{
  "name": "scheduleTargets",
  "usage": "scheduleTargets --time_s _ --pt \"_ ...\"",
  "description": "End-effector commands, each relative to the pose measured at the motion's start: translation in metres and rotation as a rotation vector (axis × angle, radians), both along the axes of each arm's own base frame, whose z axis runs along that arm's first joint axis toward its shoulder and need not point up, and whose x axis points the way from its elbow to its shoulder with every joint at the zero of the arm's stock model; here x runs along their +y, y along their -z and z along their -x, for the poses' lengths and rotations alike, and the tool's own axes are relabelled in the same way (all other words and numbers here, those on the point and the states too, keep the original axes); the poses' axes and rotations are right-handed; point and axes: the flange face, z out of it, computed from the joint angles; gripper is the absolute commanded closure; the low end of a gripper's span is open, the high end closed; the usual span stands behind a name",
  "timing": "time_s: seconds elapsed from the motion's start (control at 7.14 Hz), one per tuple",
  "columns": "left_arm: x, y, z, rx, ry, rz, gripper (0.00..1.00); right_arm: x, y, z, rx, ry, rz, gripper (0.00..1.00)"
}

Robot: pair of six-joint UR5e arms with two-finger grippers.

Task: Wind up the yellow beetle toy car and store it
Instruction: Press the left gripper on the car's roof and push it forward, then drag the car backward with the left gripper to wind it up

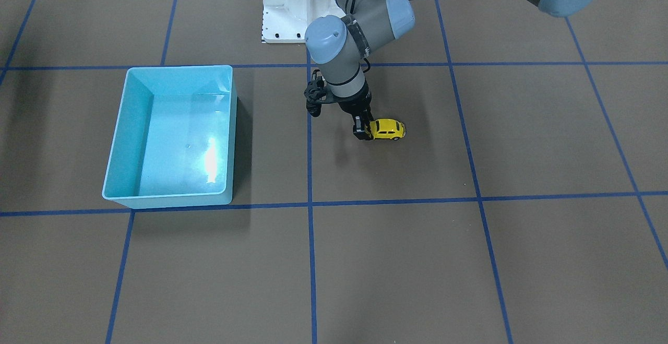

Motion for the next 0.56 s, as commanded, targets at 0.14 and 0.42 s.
scheduleTargets --time_s 0.14,0.42 --pt "-0.039 -0.006 0.081 0.129 0.054 0.086 1.00 -0.001 0.001 0.000 0.000 0.001 -0.002 0.00" --pt "-0.060 -0.030 0.112 0.177 0.030 0.110 1.00 0.000 0.000 0.000 0.000 0.001 -0.001 0.00"
